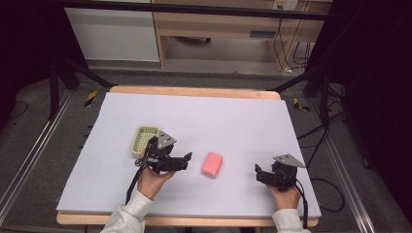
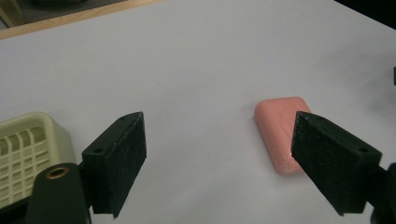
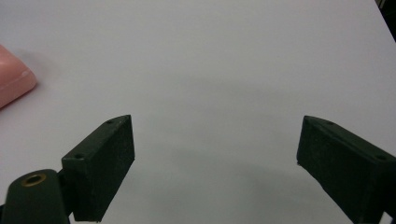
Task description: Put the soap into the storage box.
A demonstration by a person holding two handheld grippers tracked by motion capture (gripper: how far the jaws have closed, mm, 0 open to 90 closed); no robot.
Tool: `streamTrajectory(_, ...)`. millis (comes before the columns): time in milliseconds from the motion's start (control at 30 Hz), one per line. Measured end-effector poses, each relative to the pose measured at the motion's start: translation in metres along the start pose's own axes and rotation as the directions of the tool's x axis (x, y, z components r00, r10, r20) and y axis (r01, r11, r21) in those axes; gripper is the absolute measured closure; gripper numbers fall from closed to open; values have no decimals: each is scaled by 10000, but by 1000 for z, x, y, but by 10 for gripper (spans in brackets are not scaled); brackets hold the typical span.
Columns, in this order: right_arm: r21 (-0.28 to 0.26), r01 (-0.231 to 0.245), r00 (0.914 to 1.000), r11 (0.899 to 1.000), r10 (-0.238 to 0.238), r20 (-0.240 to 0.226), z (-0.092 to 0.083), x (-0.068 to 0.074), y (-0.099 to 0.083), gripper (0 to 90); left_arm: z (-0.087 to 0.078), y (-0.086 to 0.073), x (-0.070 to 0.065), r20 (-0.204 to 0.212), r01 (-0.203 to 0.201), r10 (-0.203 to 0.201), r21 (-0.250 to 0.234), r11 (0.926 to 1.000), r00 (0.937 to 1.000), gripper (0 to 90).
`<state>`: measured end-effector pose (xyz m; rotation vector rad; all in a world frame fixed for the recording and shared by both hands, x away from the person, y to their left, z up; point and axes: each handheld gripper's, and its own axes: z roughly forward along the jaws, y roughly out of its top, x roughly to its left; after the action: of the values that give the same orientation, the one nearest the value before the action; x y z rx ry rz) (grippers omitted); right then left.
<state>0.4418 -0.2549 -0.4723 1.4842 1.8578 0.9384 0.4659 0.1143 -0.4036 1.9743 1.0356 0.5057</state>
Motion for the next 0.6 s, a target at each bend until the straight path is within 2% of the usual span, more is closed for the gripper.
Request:
streamTrajectory(300, 4, 28, 10000, 10000, -28, 34, 0, 0, 0, 116, 8, 7, -13, 153, -272, 270, 132, 9995, 9995, 175)
streamTrajectory(400, 7, 35, 10000, 10000, -35, 70, -1, -1, 0, 116, 11, 10, -18, 131, -501, 498, 284, 9983, 9987, 175)
streamTrajectory(467, -3, 12, 10000, 10000, -12, 85, -1, -1, 0, 116, 13, 11, -21, 216, -438, 433, 240, 9988, 9988, 175)
streamTrajectory(600, -25, -8, 10000, 10000, 8, 91, -1, -1, 0, 115, 17, 13, -27, 292, -555, 545, 353, 9978, 9981, 175)
